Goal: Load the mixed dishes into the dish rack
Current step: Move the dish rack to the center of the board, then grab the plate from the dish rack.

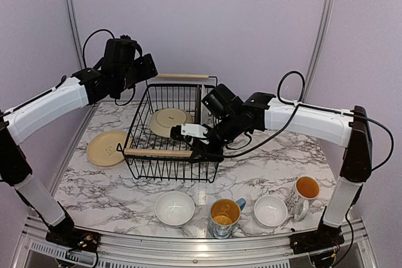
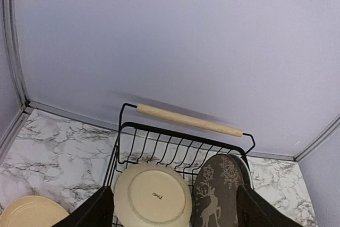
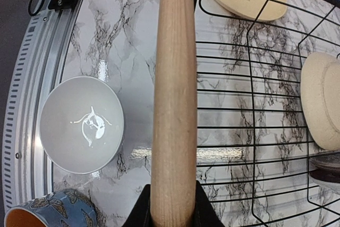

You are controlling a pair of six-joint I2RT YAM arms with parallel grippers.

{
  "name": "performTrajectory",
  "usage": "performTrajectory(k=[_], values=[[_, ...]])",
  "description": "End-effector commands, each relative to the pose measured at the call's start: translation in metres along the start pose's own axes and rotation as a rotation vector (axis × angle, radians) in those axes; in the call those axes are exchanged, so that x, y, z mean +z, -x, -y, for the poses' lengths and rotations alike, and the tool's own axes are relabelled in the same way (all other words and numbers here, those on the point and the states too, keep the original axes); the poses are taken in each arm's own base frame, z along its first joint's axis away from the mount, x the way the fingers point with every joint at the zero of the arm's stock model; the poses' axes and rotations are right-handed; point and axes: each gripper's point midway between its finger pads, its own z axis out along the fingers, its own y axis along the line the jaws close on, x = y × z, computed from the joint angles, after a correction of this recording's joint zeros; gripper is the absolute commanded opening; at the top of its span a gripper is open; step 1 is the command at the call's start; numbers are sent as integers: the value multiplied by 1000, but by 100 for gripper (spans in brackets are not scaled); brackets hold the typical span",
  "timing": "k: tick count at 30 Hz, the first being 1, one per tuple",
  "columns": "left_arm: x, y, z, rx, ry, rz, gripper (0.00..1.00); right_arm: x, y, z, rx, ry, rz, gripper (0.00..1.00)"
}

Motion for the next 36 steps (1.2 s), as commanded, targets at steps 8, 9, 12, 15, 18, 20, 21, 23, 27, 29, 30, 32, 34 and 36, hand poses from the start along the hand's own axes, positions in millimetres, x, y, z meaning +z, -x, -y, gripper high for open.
performTrajectory(k=[8, 9, 12, 15, 18, 20, 21, 23, 27, 29, 30, 32, 34, 36], values=[[43, -131, 54, -392, 1, -495, 75, 50, -19, -85, -150, 245, -119, 15], [45, -137, 52, -430, 16, -494, 75, 50, -18, -84, -148, 236, -119, 15], [49, -149, 45, -493, 75, -491, 78, 52, -18, -80, -141, 218, -121, 15], [47, -178, 27, -548, 172, -525, 80, 52, -16, -76, -137, 192, -122, 16], [45, -215, 11, -577, 246, -589, 81, 51, -14, -73, -133, 179, -121, 18], [46, -235, 4, -587, 282, -618, 81, 49, -13, -73, -135, 176, -117, 19], [46, -242, 1, -601, 299, -627, 81, 49, -13, -74, -135, 175, -117, 20], [47, -253, -4, -636, 330, -625, 80, 48, -13, -73, -137, 171, -114, 22], [55, -259, -17, -642, 376, -575, 82, 46, -13, -74, -139, 168, -113, 23], [60, -267, -22, -638, 403, -566, 82, 46, -12, -73, -139, 168, -110, 23], [62, -271, -25, -643, 418, -563, 82, 45, -11, -74, -139, 170, -108, 23], [68, -278, -30, -658, 442, -554, 82, 45, -11, -75, -138, 175, -106, 23], [73, -282, -34, -668, 469, -538, 82, 46, -12, -75, -138, 178, -107, 24], [77, -288, -40, -675, 505, -528, 82, 45, -11, -76, -142, 180, -105, 24]])
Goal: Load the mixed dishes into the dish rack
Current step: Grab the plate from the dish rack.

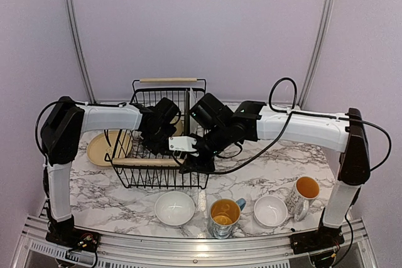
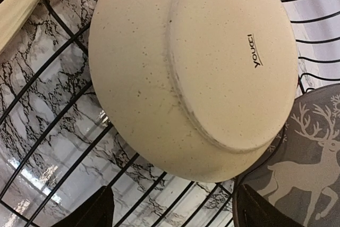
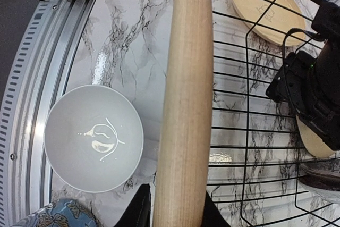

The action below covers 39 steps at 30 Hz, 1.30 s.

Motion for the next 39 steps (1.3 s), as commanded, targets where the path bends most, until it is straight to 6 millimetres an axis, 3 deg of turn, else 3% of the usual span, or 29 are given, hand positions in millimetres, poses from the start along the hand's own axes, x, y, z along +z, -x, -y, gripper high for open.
performTrajectory(k=[1, 5, 12, 21, 30, 39], values=[[20, 9, -7, -71, 50, 63, 82, 23, -21, -53, -13, 191, -75, 24], [34, 14, -18, -105, 90, 86, 82, 22, -20, -54, -16, 197, -71, 24], [40, 47, -8, -187, -66, 212, 79, 19, -19, -57, -18, 209, -61, 24], [-20, 77, 65, -53, -326, 370, 76, 22, -23, -58, -17, 214, -74, 23], [-68, 80, 99, -9, -462, 408, 72, 25, -27, -59, -18, 219, -83, 23], [-73, 85, 108, -67, -610, 430, 60, 26, -29, -58, -16, 215, -92, 22]])
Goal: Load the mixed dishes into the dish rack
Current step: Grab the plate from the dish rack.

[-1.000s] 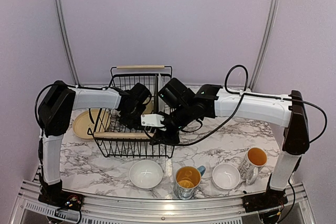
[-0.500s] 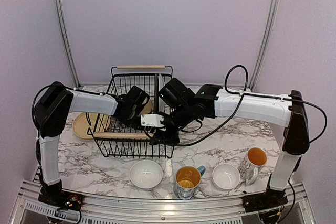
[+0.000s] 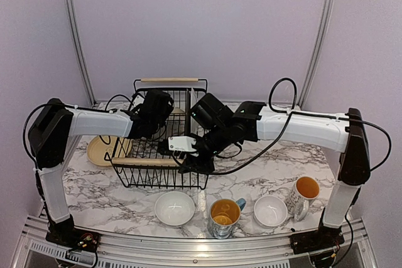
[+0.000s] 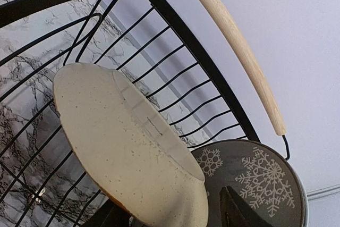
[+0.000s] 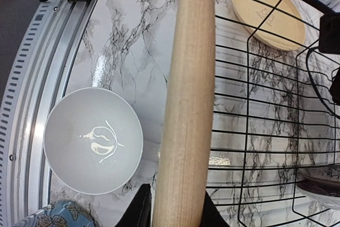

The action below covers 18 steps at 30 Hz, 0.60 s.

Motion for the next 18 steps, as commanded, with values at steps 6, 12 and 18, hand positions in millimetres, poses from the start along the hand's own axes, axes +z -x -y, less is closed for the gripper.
performTrajectory(k=[6, 12, 18], values=[[13, 20, 22, -118, -122, 78, 45, 26, -32, -59, 4, 216, -104, 22], [11, 24, 23, -160, -160, 82, 16, 29, -34, -59, 7, 216, -114, 22], [-5, 35, 29, -165, -205, 84, 0, 32, -40, -55, 9, 204, -133, 22]])
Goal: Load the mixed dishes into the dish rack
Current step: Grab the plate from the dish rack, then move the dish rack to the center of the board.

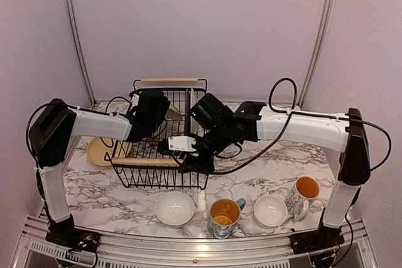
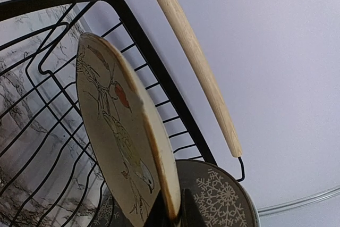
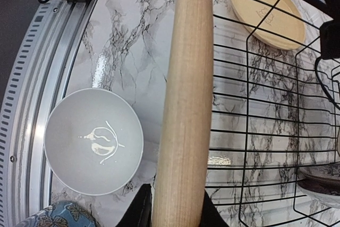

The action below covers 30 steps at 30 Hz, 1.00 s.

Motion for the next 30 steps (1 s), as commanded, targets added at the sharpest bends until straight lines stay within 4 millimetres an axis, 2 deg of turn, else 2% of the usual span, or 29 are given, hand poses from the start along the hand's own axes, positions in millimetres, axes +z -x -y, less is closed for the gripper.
performTrajectory(k=[1, 8, 12, 16, 20, 23, 26, 30], values=[[-12, 21, 14, 14, -43, 27, 0, 31, -40, -52, 3, 200, -133, 22], [-30, 23, 41, 172, -161, -59, 0, 20, -39, -35, 43, 198, -105, 22], [-27, 23, 44, 240, -221, -147, 0, 15, -48, -36, 29, 200, -117, 22], [-24, 15, 53, 290, -316, -246, 0, 13, -61, -36, 17, 194, -164, 22], [-22, 0, 75, 387, -441, -343, 0, 8, -71, -29, 19, 170, -197, 22], [-22, -13, 81, 468, -496, -396, 0, 5, -79, -21, 23, 142, -225, 23], [-21, -15, 84, 516, -519, -400, 0, -1, -84, -18, 40, 139, -231, 23], [-22, -18, 86, 475, -549, -422, 0, -5, -87, -23, 56, 151, -228, 25]])
